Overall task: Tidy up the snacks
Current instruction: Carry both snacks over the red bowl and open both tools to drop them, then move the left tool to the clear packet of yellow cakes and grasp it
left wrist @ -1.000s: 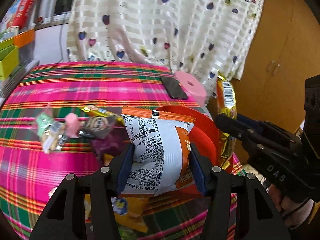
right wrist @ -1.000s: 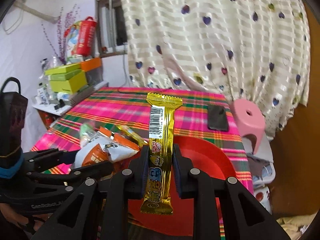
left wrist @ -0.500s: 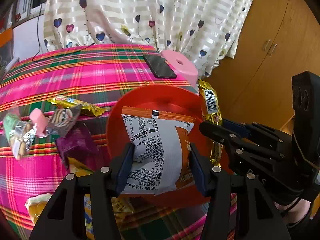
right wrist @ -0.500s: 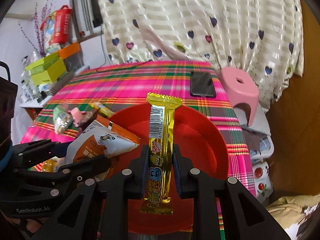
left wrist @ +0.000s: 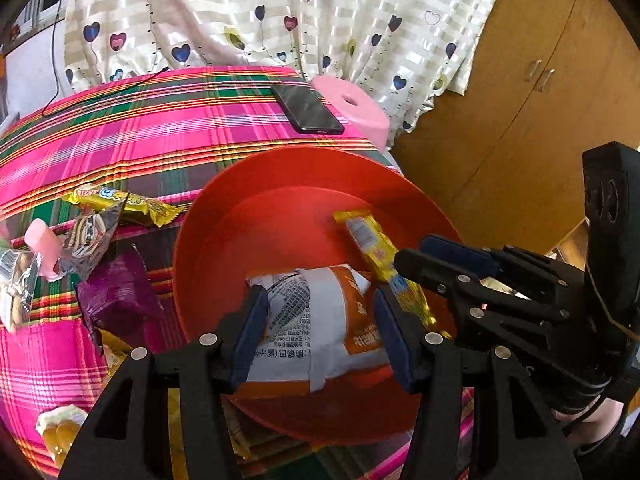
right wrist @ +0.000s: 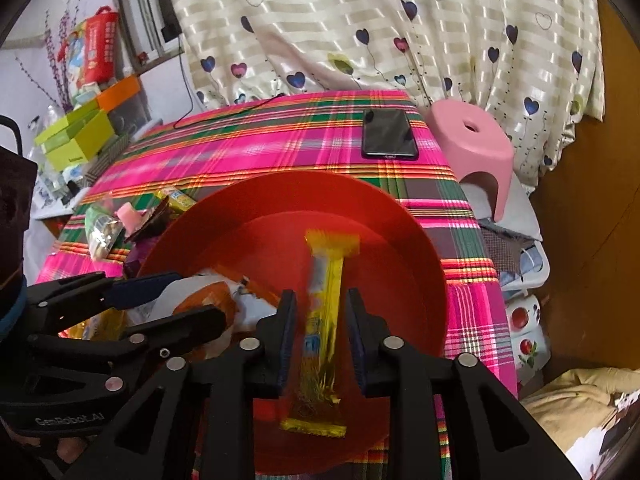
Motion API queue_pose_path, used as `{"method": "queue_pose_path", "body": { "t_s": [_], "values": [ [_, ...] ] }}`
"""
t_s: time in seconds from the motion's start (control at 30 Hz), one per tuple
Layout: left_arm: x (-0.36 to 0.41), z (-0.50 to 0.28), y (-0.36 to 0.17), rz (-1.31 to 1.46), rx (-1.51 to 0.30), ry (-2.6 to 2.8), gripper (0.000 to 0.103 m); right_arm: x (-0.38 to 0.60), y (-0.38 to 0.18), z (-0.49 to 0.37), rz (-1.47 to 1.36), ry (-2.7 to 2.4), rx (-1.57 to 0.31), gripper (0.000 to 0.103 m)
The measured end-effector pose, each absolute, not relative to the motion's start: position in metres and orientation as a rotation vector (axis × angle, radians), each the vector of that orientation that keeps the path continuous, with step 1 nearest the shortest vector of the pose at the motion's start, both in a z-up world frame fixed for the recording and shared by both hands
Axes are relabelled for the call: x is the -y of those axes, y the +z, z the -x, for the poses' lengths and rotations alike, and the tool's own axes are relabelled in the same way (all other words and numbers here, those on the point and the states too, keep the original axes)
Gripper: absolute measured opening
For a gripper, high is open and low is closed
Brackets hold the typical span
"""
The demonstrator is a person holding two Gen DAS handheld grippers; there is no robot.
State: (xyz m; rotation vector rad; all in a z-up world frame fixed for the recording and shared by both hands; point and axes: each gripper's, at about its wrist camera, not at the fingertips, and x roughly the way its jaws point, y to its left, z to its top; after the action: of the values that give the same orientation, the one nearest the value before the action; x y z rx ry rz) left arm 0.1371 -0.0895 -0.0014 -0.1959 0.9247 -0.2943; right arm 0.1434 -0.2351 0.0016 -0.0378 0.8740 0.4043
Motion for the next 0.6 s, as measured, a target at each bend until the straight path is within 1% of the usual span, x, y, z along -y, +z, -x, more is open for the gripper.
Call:
{"method": "queue_pose_path", "body": {
  "t_s": [0.27, 0.6],
  "values": [
    [0.079, -0.123, 0.007, 0.218, -0.892, -0.274, 0.056, 0.238, 0.015, -0.127, 0.031, 0.415, -0.834, 0.034],
    [0.068, -0.091, 0.023, 0.2, -0.832, -0.253, 0.056, 0.23, 0.032, -0.103, 0.045, 0.44, -0.79, 0.036]
  ]
}}
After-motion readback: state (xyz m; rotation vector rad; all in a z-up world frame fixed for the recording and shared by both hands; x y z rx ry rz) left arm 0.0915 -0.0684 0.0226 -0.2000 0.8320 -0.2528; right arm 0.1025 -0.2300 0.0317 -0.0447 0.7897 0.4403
